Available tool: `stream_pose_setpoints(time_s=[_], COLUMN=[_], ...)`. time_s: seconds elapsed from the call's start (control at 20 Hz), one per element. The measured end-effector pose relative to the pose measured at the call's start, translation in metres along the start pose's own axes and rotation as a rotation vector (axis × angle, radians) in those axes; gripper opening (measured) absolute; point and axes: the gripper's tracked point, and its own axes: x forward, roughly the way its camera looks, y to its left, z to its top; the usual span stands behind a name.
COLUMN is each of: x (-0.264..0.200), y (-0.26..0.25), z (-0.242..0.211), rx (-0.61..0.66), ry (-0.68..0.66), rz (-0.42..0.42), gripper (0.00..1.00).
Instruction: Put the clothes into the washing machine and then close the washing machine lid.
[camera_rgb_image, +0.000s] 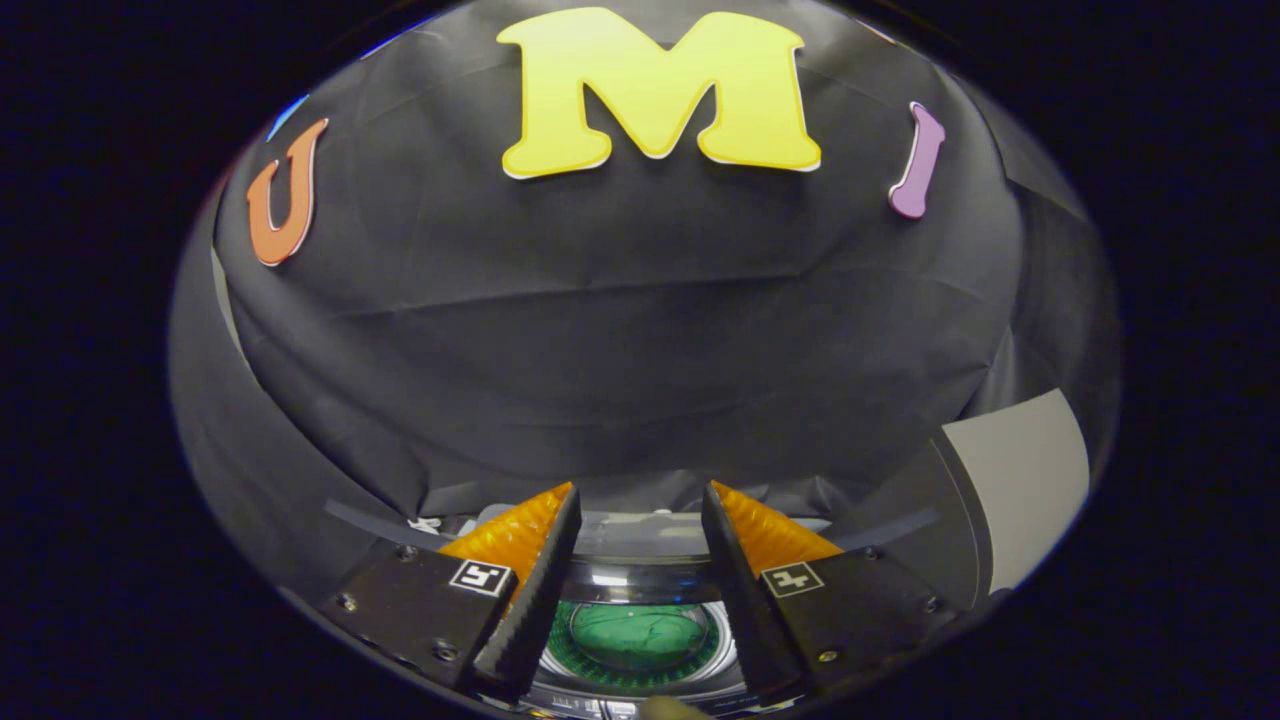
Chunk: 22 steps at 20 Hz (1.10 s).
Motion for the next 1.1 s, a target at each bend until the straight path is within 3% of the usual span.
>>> stream_pose_setpoints(time_s=[0.65,1.1], x=[-0.032,-0.046], y=[-0.001,-0.01], z=[-0.043,-0.095], rx=[0.006,-0.026], ry=[-0.029,0.047], rz=[0.041,0.061], gripper=[0.77,0.8])
